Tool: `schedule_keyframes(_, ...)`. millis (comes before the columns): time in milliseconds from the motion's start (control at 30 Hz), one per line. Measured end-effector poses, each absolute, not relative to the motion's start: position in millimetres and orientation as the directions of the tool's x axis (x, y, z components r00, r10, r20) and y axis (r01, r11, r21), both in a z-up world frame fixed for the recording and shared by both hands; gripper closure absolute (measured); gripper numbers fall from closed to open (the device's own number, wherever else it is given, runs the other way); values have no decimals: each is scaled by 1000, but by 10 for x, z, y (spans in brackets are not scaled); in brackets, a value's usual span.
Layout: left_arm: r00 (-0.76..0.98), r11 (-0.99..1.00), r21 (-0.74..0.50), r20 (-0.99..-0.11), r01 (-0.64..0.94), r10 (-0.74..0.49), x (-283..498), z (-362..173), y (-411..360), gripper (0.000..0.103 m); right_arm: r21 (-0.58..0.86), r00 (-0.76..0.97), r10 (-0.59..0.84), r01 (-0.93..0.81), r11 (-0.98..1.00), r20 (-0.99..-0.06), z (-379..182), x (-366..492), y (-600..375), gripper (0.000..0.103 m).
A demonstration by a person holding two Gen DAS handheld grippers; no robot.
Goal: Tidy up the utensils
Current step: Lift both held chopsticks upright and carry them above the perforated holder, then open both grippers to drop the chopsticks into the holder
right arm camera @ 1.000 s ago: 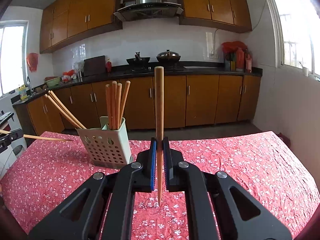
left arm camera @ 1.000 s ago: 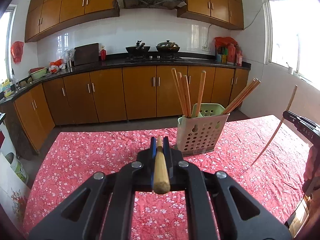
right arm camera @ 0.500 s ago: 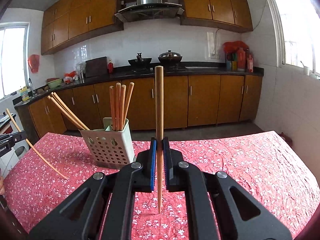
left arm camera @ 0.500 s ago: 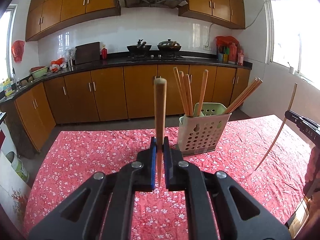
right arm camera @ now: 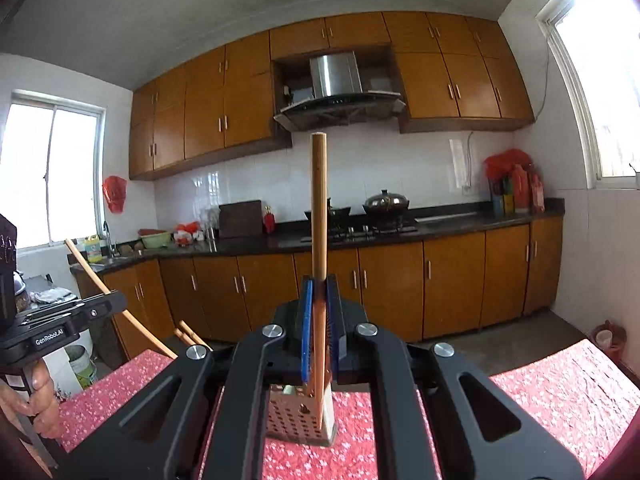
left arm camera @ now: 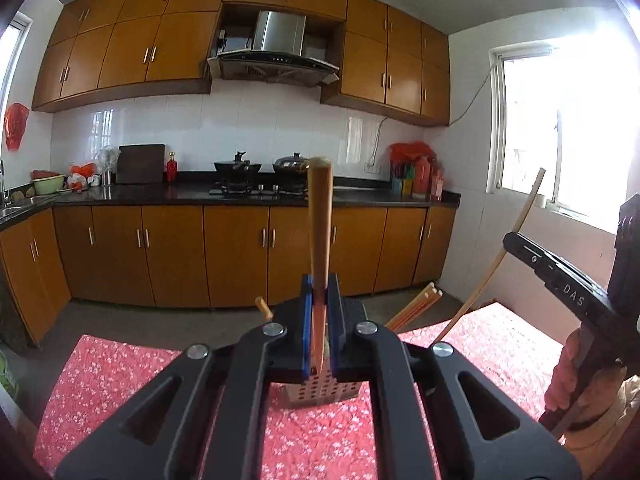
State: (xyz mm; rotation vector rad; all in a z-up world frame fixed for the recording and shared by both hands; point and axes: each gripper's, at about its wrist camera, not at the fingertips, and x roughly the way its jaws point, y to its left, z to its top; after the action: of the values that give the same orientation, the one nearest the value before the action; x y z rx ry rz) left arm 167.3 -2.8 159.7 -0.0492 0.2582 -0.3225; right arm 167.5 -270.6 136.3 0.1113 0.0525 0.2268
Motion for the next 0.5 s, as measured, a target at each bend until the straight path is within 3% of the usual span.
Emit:
schedule_keyframes(200, 938, 956, -48, -181, 291, -295, 1867, 1758, -243, 95, 117, 966, 253, -258, 959, 51, 1465, 1850, -2578, 95)
schedule_keyframes(500, 928, 961, -30, -250, 276, -275, 2348, 1389, -387, 95, 79, 973, 228, -230, 970, 44, 1106, 2260, -2370, 95)
